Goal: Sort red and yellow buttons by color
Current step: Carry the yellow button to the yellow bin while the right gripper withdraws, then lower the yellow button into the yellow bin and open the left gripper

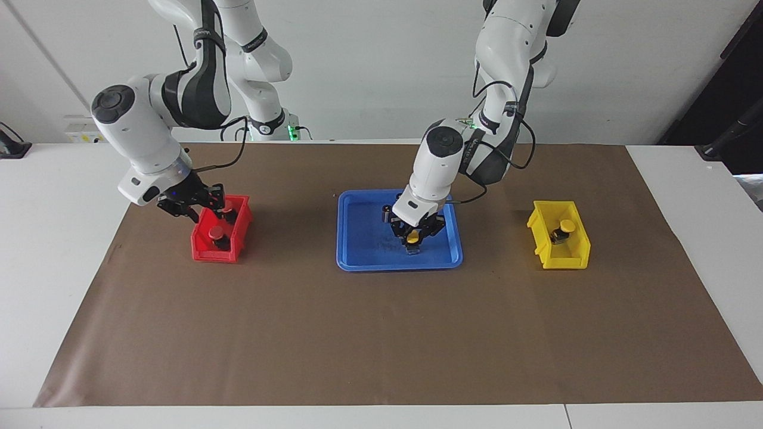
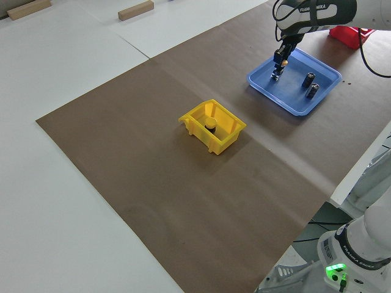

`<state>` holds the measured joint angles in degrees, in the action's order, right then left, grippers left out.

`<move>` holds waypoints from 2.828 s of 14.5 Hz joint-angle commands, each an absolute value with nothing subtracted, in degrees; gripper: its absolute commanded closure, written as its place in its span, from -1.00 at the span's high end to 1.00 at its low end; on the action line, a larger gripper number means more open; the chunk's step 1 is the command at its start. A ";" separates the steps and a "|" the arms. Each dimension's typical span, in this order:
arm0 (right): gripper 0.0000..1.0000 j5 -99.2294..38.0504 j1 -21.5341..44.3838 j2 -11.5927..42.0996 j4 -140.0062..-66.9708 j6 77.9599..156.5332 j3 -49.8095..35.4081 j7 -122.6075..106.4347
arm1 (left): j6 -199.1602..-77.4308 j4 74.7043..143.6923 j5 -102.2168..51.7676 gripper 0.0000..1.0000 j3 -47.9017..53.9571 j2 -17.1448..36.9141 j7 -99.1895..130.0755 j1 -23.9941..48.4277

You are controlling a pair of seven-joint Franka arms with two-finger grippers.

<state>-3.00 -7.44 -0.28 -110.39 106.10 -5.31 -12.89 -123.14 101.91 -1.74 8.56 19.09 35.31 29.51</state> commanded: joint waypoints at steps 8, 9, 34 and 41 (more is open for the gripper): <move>1.00 0.70 -6.06 -6.07 -98.10 85.53 -5.01 -10.11 | -95.19 96.76 -1.23 -0.98 7.38 5.45 -0.83 4.61; 1.00 1.57 -6.24 -5.54 -96.35 84.47 -5.01 -10.02 | -95.88 97.29 -0.88 -0.98 7.38 5.36 -3.49 2.22; 1.00 1.67 -3.60 -2.02 -93.60 85.17 1.58 -6.51 | -120.23 115.31 0.10 -0.99 7.56 7.82 -10.64 -6.60; 1.00 1.58 -3.17 -2.11 -93.69 84.90 1.32 -6.33 | -123.31 115.49 -0.18 -0.99 7.56 9.49 -9.84 -5.71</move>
